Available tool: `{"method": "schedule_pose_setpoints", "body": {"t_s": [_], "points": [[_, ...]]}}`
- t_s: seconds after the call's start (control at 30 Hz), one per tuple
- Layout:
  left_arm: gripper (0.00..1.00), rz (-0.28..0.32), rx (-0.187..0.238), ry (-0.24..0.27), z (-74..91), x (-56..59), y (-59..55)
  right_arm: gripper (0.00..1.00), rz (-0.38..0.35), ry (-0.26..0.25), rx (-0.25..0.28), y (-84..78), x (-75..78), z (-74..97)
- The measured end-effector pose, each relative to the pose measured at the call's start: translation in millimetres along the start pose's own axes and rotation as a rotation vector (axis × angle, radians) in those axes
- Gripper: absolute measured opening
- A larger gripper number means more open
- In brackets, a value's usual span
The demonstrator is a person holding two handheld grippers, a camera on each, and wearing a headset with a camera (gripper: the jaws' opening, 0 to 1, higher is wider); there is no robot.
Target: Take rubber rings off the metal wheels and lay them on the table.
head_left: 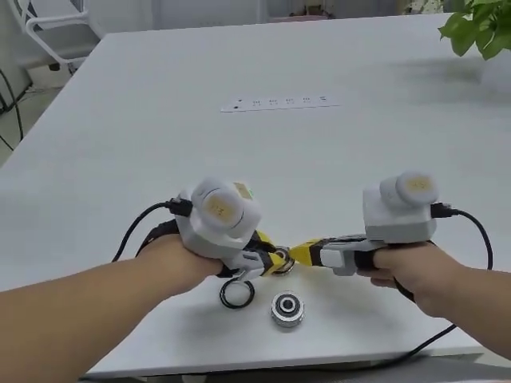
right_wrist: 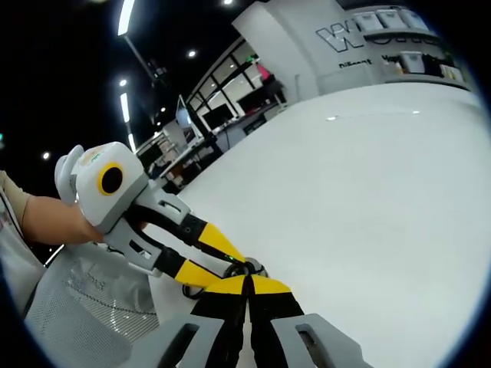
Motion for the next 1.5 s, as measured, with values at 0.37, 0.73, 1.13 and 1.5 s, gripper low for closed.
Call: {"method": "schedule_pose_setpoints", "body": {"t_s": [0.37, 0.73, 1.13, 1.5], "points": [[0.12, -0.003, 0.002, 0.004, -0.4, 0.7, -0.8, 0.0, 0.049, 0.079, -0.008, 4.3, -22.3, -4.3], [0.13, 0.008, 0.01, 0.005, -0.2, 0.6, -0.1, 0.0, -0.012, 0.088, 0.01, 2.6, -17.8, 2.4], [0.17, -0.004, 0.011, 0.007, 1.4, 0.0, 0.8, 0.0, -0.003, 0.048, 0.014, 2.1, -5.3, 2.0], [0.23, -0.013, 0.038, -0.004, 16.4, 3.8, 5.5, 0.0, 0.011, 0.059, 0.01, 4.0, -9.4, 2.1]]}}
Point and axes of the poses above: the centre of the closed fingertips' face, and the gripper's own axes: z roughly backward along the fingers, x roughly to its right, y roughly out of its top, the point moved 1 cm from there along z, roughly backward along the fingers, and after that the axes turned 14 degrees about -z, right-handed, at the moved point
